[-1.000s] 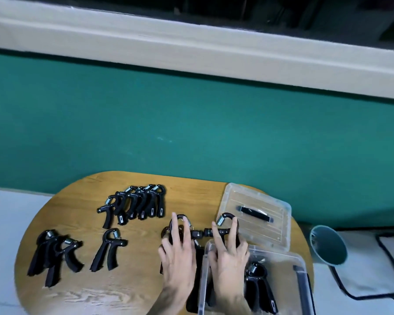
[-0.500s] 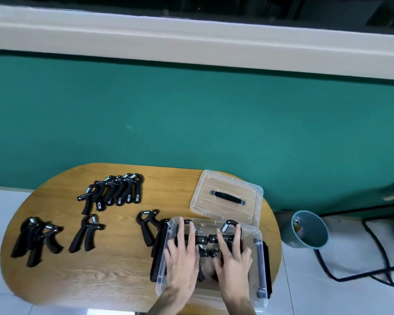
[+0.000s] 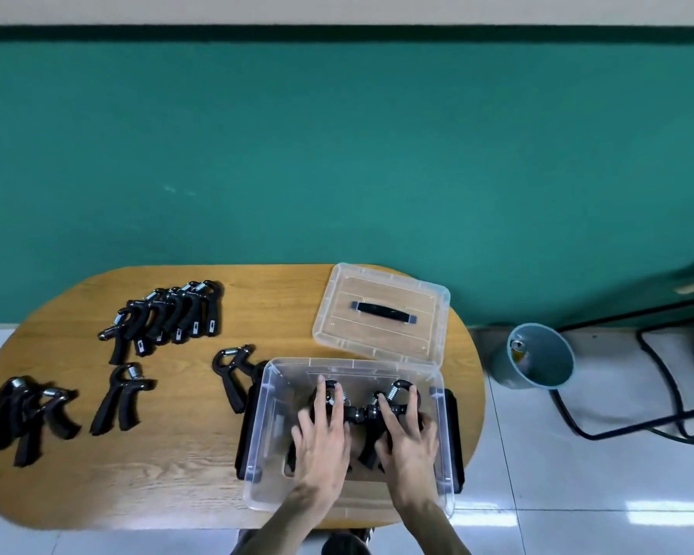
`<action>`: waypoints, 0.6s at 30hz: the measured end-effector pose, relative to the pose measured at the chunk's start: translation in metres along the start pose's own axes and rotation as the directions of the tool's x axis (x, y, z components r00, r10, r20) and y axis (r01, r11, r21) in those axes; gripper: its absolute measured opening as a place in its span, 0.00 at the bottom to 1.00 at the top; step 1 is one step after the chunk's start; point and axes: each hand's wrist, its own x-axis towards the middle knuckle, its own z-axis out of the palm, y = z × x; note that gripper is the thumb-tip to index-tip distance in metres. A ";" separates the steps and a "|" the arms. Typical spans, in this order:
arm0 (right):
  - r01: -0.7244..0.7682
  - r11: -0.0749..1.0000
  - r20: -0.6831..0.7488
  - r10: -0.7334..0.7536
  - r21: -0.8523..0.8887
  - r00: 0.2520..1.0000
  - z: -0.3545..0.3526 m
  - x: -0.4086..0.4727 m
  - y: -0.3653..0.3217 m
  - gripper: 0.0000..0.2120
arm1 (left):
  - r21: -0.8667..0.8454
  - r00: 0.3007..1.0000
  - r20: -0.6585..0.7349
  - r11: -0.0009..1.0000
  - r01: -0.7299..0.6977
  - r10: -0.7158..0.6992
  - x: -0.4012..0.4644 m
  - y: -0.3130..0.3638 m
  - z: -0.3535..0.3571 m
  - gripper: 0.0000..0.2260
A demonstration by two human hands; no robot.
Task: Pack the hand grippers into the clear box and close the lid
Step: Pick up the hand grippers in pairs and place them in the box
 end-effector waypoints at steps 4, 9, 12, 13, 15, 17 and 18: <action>-0.001 1.000 0.155 0.002 -0.006 0.988 0.011 0.014 0.006 0.34 | 0.021 0.999 0.036 1.000 0.019 -0.020 0.013 -0.008 0.015 0.30; -0.031 0.999 0.176 0.027 0.019 0.984 0.029 0.024 0.009 0.32 | 0.006 0.997 0.079 1.000 0.022 -0.023 0.027 -0.015 0.029 0.29; -0.066 0.997 0.199 0.059 0.030 0.978 0.040 0.028 0.012 0.32 | -0.032 0.994 0.096 0.998 0.048 -0.045 0.033 -0.016 0.040 0.29; -0.057 0.998 0.209 0.049 0.032 0.977 0.042 0.028 0.013 0.32 | -0.038 0.993 0.104 0.998 0.057 -0.053 0.034 -0.015 0.042 0.29; -0.040 0.998 0.223 0.030 0.039 0.974 0.048 0.030 0.018 0.31 | -0.038 0.991 0.121 0.997 0.070 -0.065 0.038 -0.016 0.049 0.30; -0.031 0.998 0.234 0.017 0.053 0.972 0.055 0.033 0.024 0.31 | -0.042 0.989 0.133 0.997 0.071 -0.065 0.041 -0.017 0.056 0.30; -0.014 0.998 0.233 0.000 0.057 0.972 0.058 0.034 0.027 0.30 | -0.035 0.989 0.134 0.997 0.063 -0.058 0.043 -0.018 0.059 0.30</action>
